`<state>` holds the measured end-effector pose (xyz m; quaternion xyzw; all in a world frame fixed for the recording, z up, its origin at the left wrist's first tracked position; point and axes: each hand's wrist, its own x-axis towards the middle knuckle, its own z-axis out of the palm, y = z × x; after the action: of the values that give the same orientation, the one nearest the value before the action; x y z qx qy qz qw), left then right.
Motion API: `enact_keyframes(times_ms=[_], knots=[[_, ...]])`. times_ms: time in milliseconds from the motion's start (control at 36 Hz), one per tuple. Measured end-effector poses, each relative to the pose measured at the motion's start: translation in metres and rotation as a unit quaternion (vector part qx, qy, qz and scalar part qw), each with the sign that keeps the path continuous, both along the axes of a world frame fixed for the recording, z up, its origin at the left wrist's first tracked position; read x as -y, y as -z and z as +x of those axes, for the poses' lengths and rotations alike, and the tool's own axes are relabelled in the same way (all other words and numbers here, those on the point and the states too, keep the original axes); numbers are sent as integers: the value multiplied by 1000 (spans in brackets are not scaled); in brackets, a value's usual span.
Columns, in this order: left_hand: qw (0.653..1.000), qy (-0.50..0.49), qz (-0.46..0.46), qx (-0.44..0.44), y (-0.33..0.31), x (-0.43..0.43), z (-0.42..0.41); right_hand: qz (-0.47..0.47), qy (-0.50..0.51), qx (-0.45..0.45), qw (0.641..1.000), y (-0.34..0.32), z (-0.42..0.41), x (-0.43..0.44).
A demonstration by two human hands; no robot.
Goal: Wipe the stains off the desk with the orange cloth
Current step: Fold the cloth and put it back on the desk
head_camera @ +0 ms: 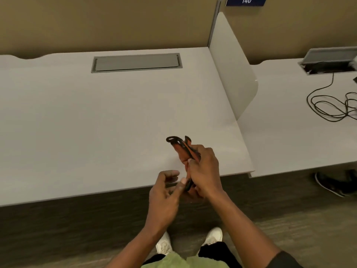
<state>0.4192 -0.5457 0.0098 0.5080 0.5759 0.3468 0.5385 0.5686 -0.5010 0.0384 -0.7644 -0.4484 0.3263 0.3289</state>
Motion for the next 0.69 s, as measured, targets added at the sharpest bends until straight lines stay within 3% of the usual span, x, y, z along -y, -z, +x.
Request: enact_keyframes(times_ms=[139, 361, 500, 694], knots=[[998, 56, 2, 42, -17, -14, -1, 24, 44, -14, 999, -13, -4, -15], [999, 22, -29, 41, -28, -48, 18, 31, 55, -77, 995, -14, 1, -44], [998, -44, -47, 4, -28, -69, 37, 19, 41, -156, 987, -11, 12, -60], [982, -153, -91, 69, -33, -104, 46, -38, -20, -297, 954, -11, 44, -80]])
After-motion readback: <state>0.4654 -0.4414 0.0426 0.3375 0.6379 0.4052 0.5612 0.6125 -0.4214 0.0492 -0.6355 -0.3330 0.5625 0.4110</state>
